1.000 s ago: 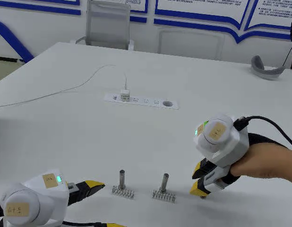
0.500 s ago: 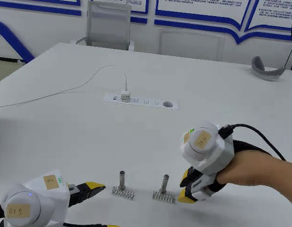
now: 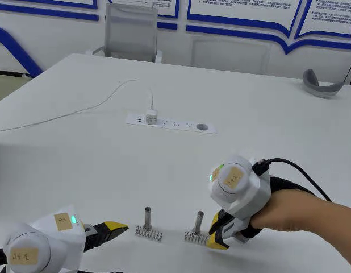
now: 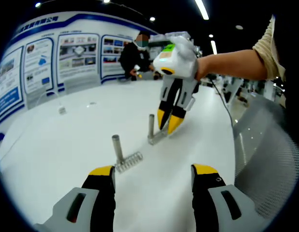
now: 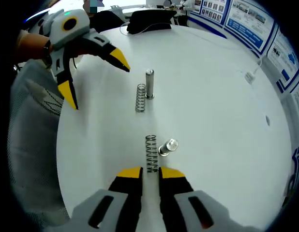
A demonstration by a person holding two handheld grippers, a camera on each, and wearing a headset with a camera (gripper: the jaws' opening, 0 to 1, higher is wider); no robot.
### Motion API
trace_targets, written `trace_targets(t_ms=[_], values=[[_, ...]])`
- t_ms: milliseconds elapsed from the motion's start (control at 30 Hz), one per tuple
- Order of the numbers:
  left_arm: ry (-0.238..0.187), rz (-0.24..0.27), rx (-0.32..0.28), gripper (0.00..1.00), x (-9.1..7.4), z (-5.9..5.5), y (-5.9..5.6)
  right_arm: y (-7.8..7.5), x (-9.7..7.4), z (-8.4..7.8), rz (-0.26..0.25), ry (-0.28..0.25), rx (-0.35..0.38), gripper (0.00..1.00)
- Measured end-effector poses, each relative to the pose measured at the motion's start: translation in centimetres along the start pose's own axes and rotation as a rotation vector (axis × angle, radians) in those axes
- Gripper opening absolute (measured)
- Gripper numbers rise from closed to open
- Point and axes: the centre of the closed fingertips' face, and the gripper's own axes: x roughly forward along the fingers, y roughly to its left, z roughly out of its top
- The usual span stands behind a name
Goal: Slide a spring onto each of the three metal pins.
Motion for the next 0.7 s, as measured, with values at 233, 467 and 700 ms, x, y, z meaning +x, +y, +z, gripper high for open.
trace_targets(t_ms=[233,467,700], values=[[-0.001,0.002,-0.001,0.64,-0.1,0.0,0.0,0.1,0.4,0.1,0.002,0.006,-0.016,0.13],[0.003,0.000,-0.004,0.64,-0.1,-0.2,-0.1,0.1,1.0,0.0,0.008,0.019,-0.023,0.12],[0.005,-0.005,-0.007,0.63,0.1,-0.3,-0.2,0.1,1.2,-0.2,0.019,0.026,-0.021,0.12]])
